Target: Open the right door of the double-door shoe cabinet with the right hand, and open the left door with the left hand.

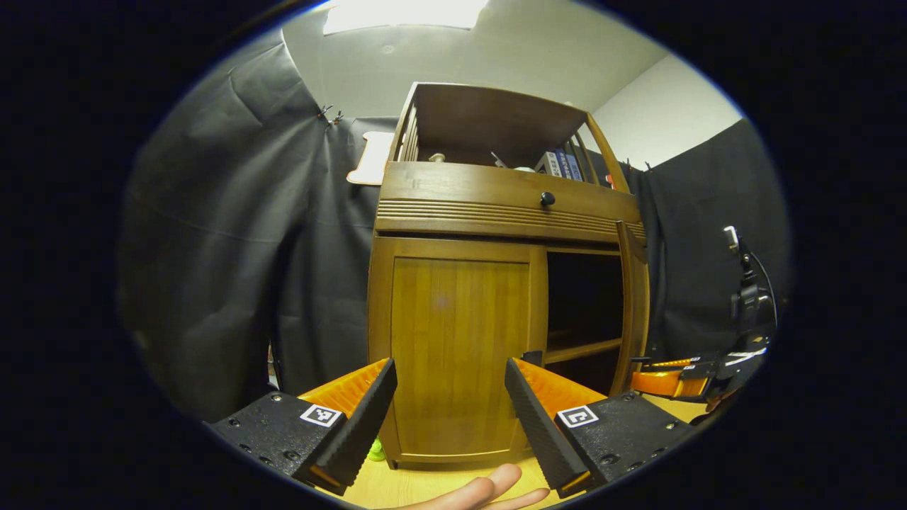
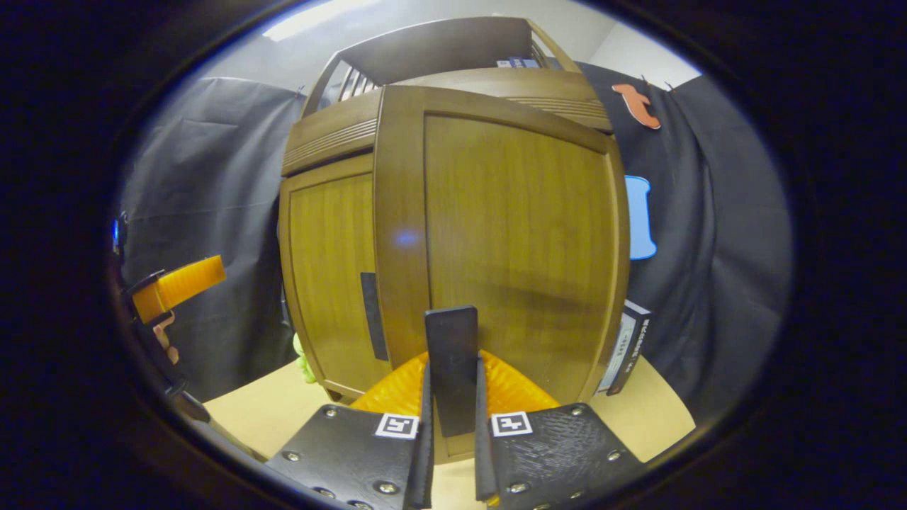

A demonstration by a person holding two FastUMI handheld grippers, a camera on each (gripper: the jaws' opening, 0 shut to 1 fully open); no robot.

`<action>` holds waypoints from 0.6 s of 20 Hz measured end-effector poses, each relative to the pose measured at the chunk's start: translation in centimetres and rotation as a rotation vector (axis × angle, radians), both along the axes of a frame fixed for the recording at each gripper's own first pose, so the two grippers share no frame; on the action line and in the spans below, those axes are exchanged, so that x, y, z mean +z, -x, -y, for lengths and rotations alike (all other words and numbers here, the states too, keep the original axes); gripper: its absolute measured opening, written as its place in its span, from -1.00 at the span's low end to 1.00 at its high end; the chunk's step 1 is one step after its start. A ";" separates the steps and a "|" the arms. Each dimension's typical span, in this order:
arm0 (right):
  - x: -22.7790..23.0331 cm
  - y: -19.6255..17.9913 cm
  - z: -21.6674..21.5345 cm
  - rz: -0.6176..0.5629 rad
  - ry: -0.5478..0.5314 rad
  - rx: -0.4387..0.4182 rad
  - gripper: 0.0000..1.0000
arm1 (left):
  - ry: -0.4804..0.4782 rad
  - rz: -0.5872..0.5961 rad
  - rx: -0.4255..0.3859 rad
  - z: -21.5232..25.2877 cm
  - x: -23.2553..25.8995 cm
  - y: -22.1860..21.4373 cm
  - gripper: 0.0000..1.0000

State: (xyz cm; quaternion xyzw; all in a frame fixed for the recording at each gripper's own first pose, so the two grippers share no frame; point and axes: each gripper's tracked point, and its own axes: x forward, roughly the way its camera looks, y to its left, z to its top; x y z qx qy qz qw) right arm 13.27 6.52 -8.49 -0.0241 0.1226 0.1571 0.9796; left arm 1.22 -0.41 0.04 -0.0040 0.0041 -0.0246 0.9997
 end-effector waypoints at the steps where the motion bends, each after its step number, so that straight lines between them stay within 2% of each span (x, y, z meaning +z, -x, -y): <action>1: 0.1 0.5 0.6 -0.002 0.000 -0.006 -0.53 | 0.001 0.004 -0.007 0.3 0.1 0.1 0.80; 6: 0.7 2.5 3.2 0.007 0.027 -0.039 -0.55 | -0.003 0.010 -0.049 2.2 0.1 0.9 0.80; 11: 1.0 3.3 5.1 0.020 0.060 -0.068 -0.55 | 0.026 0.031 -0.027 1.7 0.7 1.0 0.80; 12: 1.1 3.5 5.5 0.021 0.067 -0.076 -0.55 | 0.022 0.035 -0.020 1.5 0.8 0.9 0.89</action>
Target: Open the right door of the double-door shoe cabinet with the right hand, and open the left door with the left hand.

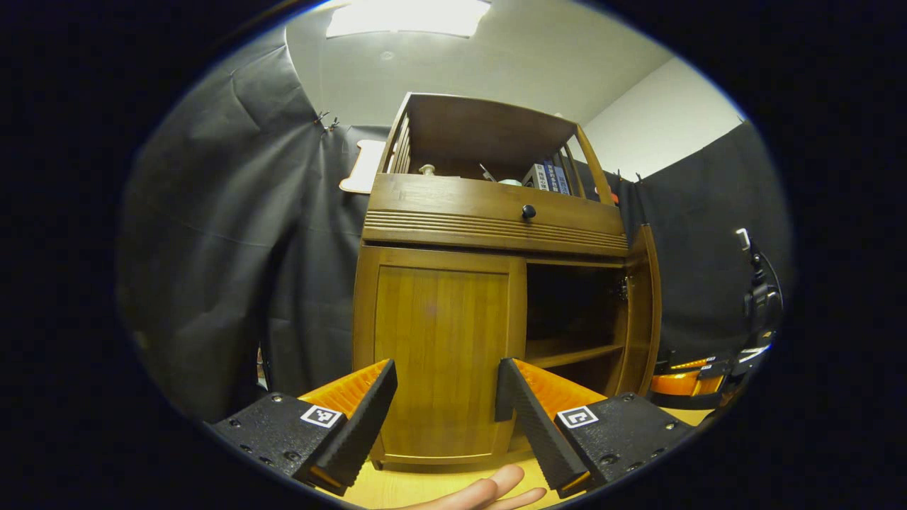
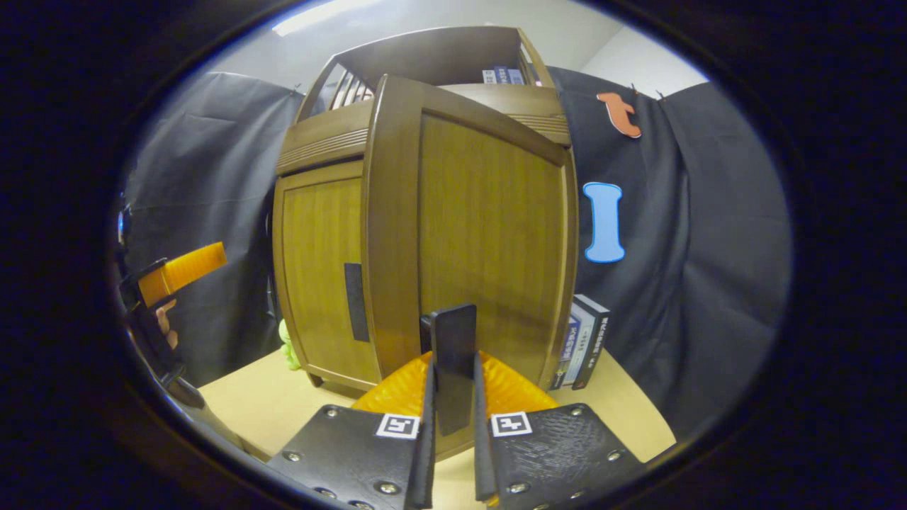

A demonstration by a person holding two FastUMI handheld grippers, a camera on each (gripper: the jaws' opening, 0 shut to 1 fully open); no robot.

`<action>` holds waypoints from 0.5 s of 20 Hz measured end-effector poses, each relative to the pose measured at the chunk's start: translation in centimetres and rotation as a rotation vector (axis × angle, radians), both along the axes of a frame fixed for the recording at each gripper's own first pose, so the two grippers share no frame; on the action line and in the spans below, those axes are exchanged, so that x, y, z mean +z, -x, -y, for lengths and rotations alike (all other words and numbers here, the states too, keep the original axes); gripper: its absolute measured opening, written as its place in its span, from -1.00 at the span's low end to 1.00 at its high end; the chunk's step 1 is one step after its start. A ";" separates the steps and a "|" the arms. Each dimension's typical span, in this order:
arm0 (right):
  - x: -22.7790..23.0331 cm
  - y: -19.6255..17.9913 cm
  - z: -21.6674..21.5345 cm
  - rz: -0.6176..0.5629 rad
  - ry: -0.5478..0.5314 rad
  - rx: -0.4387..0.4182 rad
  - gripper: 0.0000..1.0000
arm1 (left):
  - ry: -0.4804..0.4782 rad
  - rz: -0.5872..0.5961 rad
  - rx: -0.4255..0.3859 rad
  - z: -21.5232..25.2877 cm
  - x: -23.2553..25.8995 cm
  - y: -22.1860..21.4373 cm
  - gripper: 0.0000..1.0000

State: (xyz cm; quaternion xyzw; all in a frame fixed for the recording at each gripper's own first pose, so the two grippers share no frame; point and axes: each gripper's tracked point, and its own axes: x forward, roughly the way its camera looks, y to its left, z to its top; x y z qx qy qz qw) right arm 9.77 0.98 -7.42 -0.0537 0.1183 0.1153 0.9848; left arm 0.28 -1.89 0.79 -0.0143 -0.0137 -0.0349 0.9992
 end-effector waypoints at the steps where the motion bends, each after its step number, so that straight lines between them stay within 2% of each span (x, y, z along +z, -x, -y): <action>1: 0.1 0.3 0.4 0.004 0.003 -0.009 -0.53 | 0.003 0.001 0.010 -0.2 0.0 -0.1 0.80; 6: 0.9 1.4 3.4 0.032 0.047 -0.061 -0.57 | 0.002 -0.009 -0.010 0.3 -0.4 -0.1 0.80; 7: 0.8 1.6 4.0 0.032 0.046 -0.081 -0.57 | 0.003 -0.011 -0.011 0.3 -0.4 -0.1 0.89; 8: 0.9 1.7 4.7 0.032 0.037 -0.104 -0.57 | 0.002 -0.010 -0.011 0.4 -0.4 -0.2 0.80; 10: 0.9 1.7 6.6 0.030 0.032 -0.155 -0.58 | -0.001 -0.010 -0.008 0.2 -0.4 -0.2 0.82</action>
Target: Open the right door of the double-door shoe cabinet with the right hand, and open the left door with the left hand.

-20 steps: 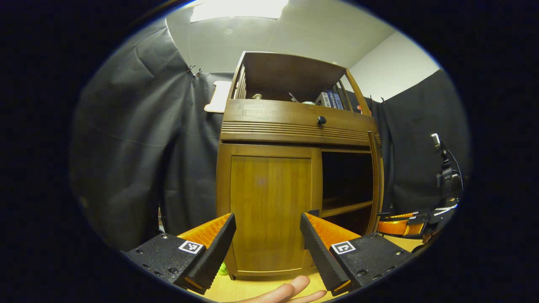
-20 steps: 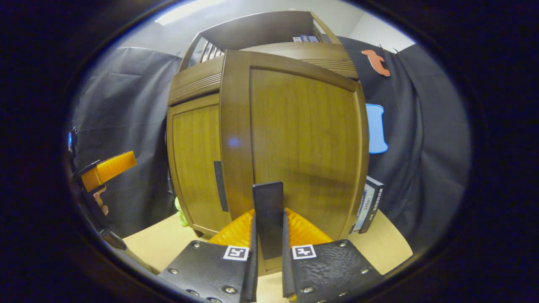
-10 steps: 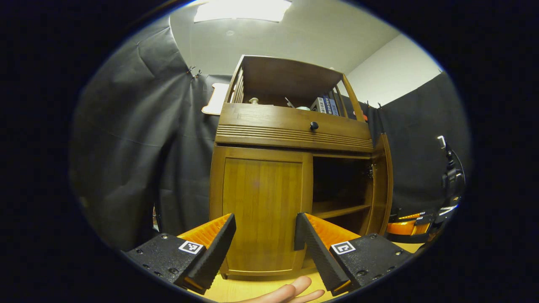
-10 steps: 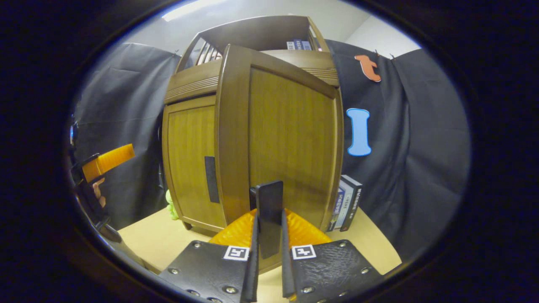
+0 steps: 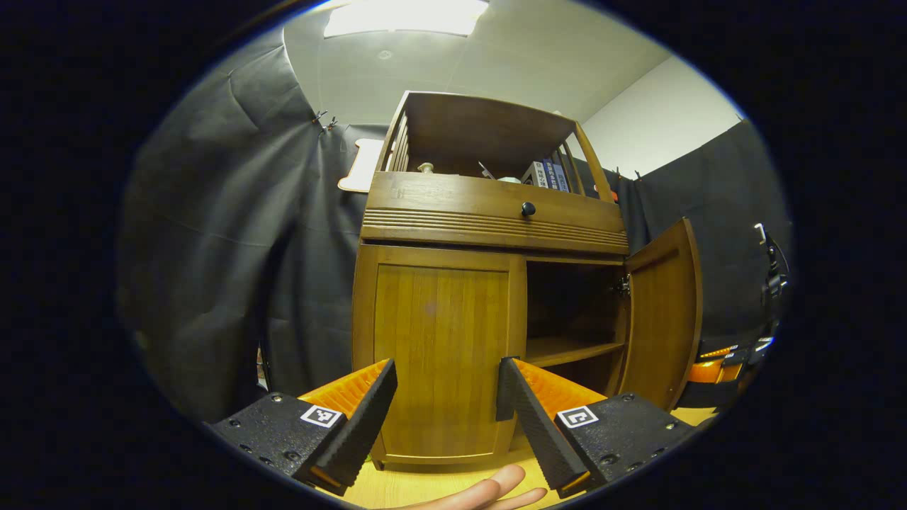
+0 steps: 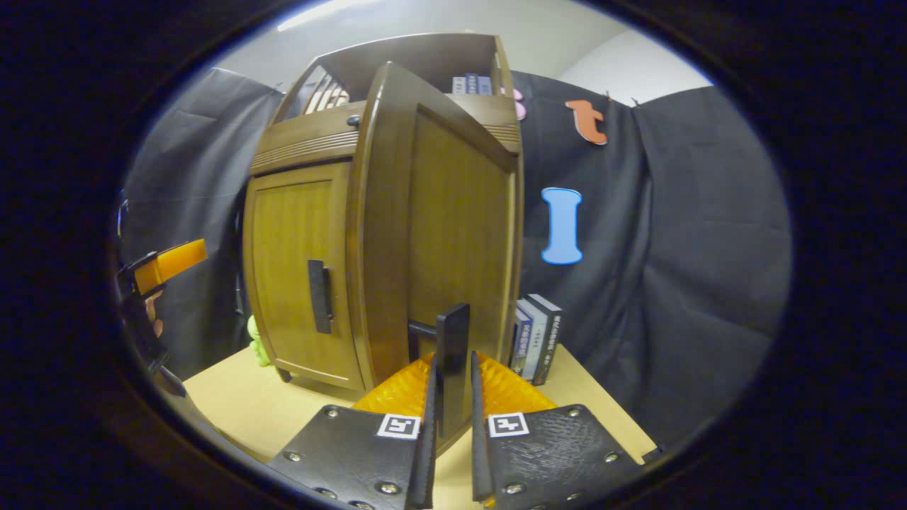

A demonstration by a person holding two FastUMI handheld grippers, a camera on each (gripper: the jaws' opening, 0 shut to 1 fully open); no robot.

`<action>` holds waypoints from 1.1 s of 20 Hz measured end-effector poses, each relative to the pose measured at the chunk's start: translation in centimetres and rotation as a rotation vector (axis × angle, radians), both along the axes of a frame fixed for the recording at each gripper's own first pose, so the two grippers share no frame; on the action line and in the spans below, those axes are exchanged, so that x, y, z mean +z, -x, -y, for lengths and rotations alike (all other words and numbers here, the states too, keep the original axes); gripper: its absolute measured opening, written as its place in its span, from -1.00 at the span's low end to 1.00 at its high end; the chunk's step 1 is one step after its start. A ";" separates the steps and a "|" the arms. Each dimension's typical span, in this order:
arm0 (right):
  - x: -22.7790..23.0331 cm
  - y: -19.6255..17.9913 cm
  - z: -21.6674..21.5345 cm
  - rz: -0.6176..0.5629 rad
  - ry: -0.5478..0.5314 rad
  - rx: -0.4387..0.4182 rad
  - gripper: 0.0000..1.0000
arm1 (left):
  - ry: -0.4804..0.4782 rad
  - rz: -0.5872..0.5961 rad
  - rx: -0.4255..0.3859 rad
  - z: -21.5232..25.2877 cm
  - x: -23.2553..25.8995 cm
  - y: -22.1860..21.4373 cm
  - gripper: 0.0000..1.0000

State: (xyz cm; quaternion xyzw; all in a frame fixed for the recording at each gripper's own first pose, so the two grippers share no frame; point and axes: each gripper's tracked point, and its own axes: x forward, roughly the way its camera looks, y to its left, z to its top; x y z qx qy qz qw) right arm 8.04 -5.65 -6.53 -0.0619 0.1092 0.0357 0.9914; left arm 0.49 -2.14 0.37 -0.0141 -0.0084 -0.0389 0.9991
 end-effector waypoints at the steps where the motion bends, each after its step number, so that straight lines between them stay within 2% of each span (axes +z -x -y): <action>1: 0.2 -0.2 1.3 0.012 0.016 -0.026 -0.59 | 0.000 0.000 0.001 0.0 0.0 0.0 0.82; 2: 0.5 -0.4 2.4 0.026 0.023 -0.038 -0.60 | 0.000 0.002 0.002 -0.1 0.0 -0.1 0.89; 3: 1.1 -0.7 4.7 0.042 0.036 -0.101 -0.60 | 0.002 0.006 0.001 -0.1 0.2 -0.1 0.82; 4: 0.5 -2.0 7.1 0.042 0.039 -0.125 -0.96 | 0.004 0.008 0.000 -0.1 0.2 -0.1 0.80; 5: 0.8 -1.0 7.7 0.041 0.001 -0.098 -0.97 | 0.005 0.007 0.001 -0.1 0.2 -0.2 0.80; 7: 1.0 -1.5 9.5 0.038 -0.051 -0.047 -0.99 | 0.009 0.001 -0.002 0.0 -0.1 -0.3 0.82; 12: 1.0 -2.6 13.5 0.033 -0.098 0.093 -0.99 | 0.010 -0.037 -0.013 0.6 -1.2 -1.1 0.80; 13: 1.0 -3.1 13.7 0.040 -0.069 0.112 -0.99 | 0.012 -0.042 -0.012 0.6 -1.4 -1.2 0.80; 16: 1.1 -2.8 13.5 0.046 -0.042 0.124 -0.98 | 0.006 -0.064 -0.004 0.8 -2.4 -2.0 0.80; 18: 0.8 -2.8 13.5 0.035 -0.063 0.118 -0.99 | 0.012 -0.082 -0.012 1.3 -3.1 -2.7 0.80; 20: 0.8 -2.7 13.4 0.029 -0.059 0.097 -0.97 | 0.020 -0.096 -0.027 1.9 -3.6 -3.2 0.82; 21: 1.0 -2.4 13.4 0.035 -0.047 0.079 -0.95 | 0.024 -0.096 -0.042 2.5 -3.7 -3.5 0.90; 22: 0.8 -2.2 13.4 0.043 -0.035 0.062 -0.58 | 0.032 -0.101 -0.053 2.8 -4.0 -3.8 0.82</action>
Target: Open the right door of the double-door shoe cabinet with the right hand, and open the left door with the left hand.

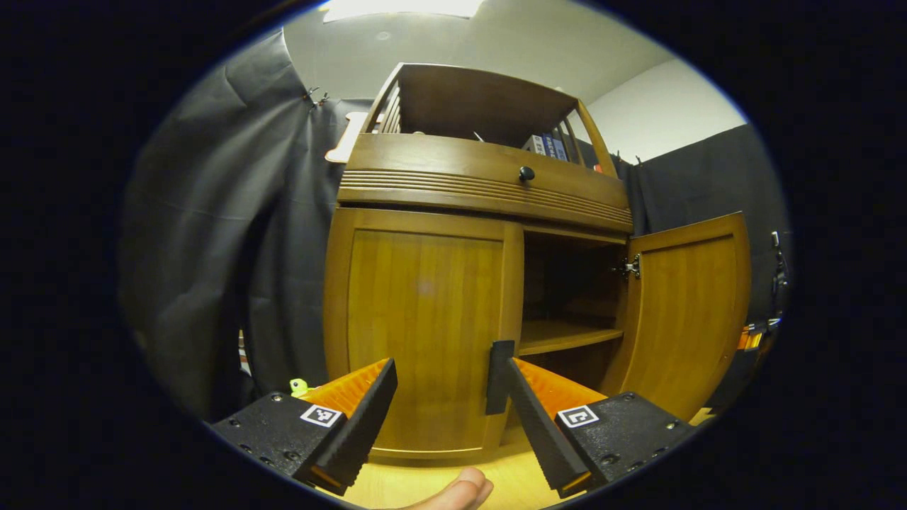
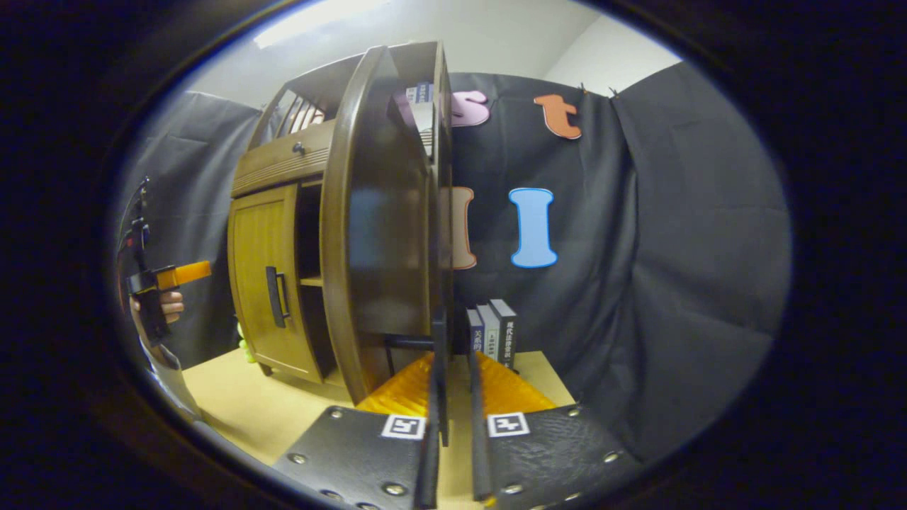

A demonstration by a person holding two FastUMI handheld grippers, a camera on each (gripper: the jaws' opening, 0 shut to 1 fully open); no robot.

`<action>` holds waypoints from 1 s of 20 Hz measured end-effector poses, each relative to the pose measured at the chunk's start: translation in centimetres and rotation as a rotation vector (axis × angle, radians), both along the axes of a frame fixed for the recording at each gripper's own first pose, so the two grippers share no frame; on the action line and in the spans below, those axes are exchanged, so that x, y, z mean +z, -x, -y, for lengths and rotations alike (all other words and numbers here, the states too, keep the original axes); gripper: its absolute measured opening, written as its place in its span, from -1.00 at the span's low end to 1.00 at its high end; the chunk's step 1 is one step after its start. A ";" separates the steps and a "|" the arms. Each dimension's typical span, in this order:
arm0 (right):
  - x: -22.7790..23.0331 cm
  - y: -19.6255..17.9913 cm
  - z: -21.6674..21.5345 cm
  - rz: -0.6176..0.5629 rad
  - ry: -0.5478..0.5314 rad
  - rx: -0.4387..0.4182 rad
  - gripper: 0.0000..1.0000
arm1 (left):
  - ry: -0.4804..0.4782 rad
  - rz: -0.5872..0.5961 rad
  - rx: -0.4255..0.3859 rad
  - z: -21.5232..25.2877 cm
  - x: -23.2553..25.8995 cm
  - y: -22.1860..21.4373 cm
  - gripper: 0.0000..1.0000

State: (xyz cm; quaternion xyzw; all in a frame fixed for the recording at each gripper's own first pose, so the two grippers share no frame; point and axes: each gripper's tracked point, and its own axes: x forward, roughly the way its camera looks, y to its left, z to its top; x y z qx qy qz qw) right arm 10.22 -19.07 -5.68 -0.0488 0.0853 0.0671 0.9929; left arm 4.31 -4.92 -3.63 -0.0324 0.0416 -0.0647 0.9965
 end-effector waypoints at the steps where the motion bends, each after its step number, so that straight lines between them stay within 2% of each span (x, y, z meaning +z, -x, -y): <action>1: 0.2 0.3 0.3 0.017 0.016 -0.026 -0.51 | 0.011 -0.007 -0.006 0.3 -0.2 -0.2 0.82; 3: 0.7 1.7 1.1 0.057 0.018 -0.072 0.20 | 0.025 -0.027 -0.005 1.0 -0.9 -0.7 0.82; 4: 1.2 2.4 1.8 0.084 0.022 -0.098 0.55 | 0.020 -0.049 0.003 1.2 -1.7 -0.8 0.90; 5: 1.9 3.4 2.7 0.114 0.025 -0.121 0.66 | 0.002 -0.072 0.003 1.6 -2.3 -0.9 0.80; 6: 2.4 4.5 3.3 0.142 0.023 -0.139 0.77 | -0.009 -0.080 0.000 2.2 -2.9 -1.1 0.80; 8: 3.2 6.3 3.2 0.180 -0.029 -0.114 0.87 | -0.032 -0.080 -0.005 3.5 -3.6 -1.6 0.82; 9: 3.6 7.7 2.9 0.188 -0.044 -0.107 0.94 | -0.041 -0.075 -0.006 4.1 -3.9 -1.9 0.90; 10: 3.6 8.9 3.4 0.200 -0.047 -0.116 1.00 | -0.051 -0.072 -0.006 4.6 -4.3 -2.2 0.82; 11: 3.7 9.9 3.8 0.212 -0.046 -0.129 1.00 | -0.064 -0.078 -0.008 5.3 -4.9 -2.4 0.90; 12: 3.7 10.8 3.9 0.226 -0.046 -0.136 1.00 | -0.084 -0.075 -0.015 5.9 -5.4 -2.6 0.82; 13: 3.8 11.7 3.6 0.239 -0.053 -0.135 1.00 | -0.100 -0.061 -0.018 6.6 -5.5 -3.0 0.90; 14: 3.5 12.4 3.4 0.249 -0.065 -0.132 0.96 | -0.127 -0.038 -0.010 6.9 -5.3 -3.7 0.82; 17: 2.8 14.5 2.7 0.256 -0.103 -0.118 1.00 | -0.174 -0.018 0.044 7.1 -5.7 -6.1 0.97; 20: 3.0 16.1 2.5 0.286 -0.079 -0.124 0.94 | -0.176 -0.021 0.095 7.0 -6.0 -9.3 0.92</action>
